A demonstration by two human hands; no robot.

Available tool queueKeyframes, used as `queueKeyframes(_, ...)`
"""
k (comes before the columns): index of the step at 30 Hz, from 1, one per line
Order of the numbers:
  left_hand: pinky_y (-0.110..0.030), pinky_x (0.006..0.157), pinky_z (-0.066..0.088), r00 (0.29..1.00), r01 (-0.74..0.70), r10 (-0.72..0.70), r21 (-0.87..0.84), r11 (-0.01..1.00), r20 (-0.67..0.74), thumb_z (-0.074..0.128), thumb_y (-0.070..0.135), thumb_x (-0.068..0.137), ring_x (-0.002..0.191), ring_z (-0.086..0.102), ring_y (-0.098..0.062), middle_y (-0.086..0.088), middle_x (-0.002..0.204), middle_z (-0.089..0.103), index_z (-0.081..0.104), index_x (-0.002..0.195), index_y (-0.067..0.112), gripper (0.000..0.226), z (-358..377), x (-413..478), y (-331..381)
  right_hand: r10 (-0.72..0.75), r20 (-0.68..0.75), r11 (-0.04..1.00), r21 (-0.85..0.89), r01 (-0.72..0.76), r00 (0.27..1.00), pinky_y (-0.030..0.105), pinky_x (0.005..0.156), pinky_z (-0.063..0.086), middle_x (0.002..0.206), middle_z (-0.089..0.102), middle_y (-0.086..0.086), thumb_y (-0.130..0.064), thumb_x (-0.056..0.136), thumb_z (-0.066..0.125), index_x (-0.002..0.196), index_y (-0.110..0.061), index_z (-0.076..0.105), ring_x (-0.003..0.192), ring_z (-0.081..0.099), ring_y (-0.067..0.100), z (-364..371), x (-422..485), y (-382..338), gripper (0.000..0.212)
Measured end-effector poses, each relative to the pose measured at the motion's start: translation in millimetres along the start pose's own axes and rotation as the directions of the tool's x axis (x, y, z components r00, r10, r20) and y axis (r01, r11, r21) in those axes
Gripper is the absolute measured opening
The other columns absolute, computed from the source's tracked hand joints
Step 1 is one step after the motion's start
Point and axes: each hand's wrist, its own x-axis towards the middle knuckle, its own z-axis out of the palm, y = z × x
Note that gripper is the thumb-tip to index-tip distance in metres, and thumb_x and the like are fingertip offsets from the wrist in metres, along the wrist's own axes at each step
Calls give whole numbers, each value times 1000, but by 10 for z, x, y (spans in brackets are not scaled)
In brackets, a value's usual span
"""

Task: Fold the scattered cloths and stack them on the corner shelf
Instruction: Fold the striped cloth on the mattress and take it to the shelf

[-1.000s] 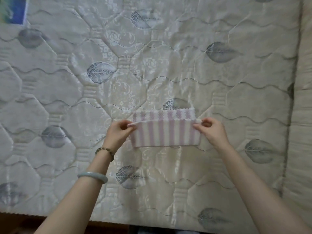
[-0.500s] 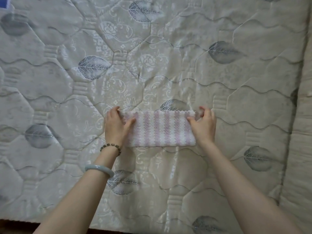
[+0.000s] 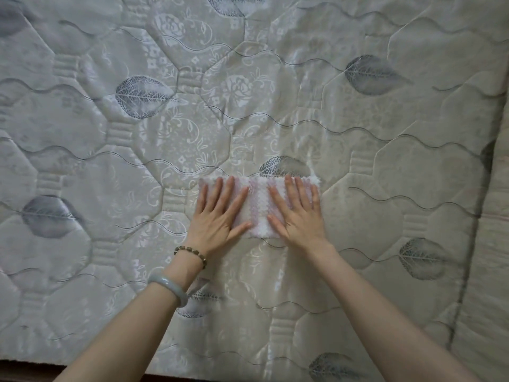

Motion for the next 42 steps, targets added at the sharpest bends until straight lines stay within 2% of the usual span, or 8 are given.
queueKeyframes(5, -54, 117, 6, 998, 19, -20, 5, 1000, 63, 13, 69, 93, 147, 10, -29, -13, 159, 14, 15, 152, 25, 74, -15, -69, -126, 53, 104, 998, 22, -56, 993, 50, 118, 4, 161, -1, 4, -59, 98, 15, 152, -31, 6, 147, 9, 24, 2, -100, 137, 61)
queueKeyframes(10, -58, 115, 9, 1000, 9, -9, -10, 1000, -10, 19, 73, 89, 146, 12, -32, -15, 158, 17, 21, 151, 21, 80, -157, 13, 174, 303, -55, 929, 238, -283, 951, 43, 109, 21, 143, 41, 24, -38, 86, 45, 139, -9, 43, 132, 33, 36, -240, -58, 84, 60)
queueKeyframes(14, -57, 115, 9, 997, -57, 58, -26, 998, 57, 21, 74, 87, 146, 15, -30, -11, 157, 23, 21, 151, 22, 82, -108, 162, 410, 667, 90, 599, 526, -604, 740, 42, 98, 39, 116, 56, 21, -27, 81, 64, 123, -1, 54, 108, 51, 36, -395, -85, 97, 51)
queueKeyframes(21, -53, 115, 10, 995, -18, 28, -105, 994, 95, 12, 73, 89, 145, 13, -28, -13, 157, 24, 21, 150, 18, 83, -198, 168, 466, 663, 476, 258, 579, -774, 577, 27, 61, 43, 80, 66, 5, -16, 75, 70, 87, -9, 64, 78, 60, 22, -603, 16, 103, 15)
queueKeyframes(24, -37, 117, 17, 994, 80, -103, -467, 881, -24, 37, 56, 94, 142, 23, -20, -9, 155, 29, 36, 145, 12, 68, -505, 146, 582, 616, 480, 235, 645, -727, 625, 20, 56, 40, 71, 61, -2, -17, 73, 65, 81, -13, 63, 69, 56, 16, -817, 53, 34, 9)
queueKeyframes(31, -34, 85, 55, 856, 354, -396, -935, -22, 333, 71, 35, 82, 93, 68, -14, 0, 102, 70, 66, 106, 23, 27, -1105, 110, 670, 457, 431, 236, 785, -573, 778, 21, 63, 47, 86, 64, 5, -23, 78, 67, 84, -25, 49, 75, 62, 17, -1059, 136, -644, 19)
queueKeyframes(38, -29, 66, 50, 749, 411, -596, -909, 72, 291, 66, 17, 69, 65, 57, -7, 2, 76, 62, 59, 91, 29, 26, -1029, -7, 142, 275, 426, 168, 861, -479, 862, 30, 89, 50, 117, 54, 1, -30, 71, 50, 116, -21, 56, 102, 54, 13, -1092, 118, -981, 46)
queueKeyframes(42, -26, 66, 45, 743, 437, -611, -890, 132, 274, 67, 3, 81, 66, 52, -9, 9, 74, 57, 59, 104, 20, 30, -843, -89, -103, 318, 221, 584, 720, -374, 922, 27, 108, 30, 129, 52, 9, -31, 75, 41, 117, -8, 60, 125, 42, 20, -925, 58, -851, 51)
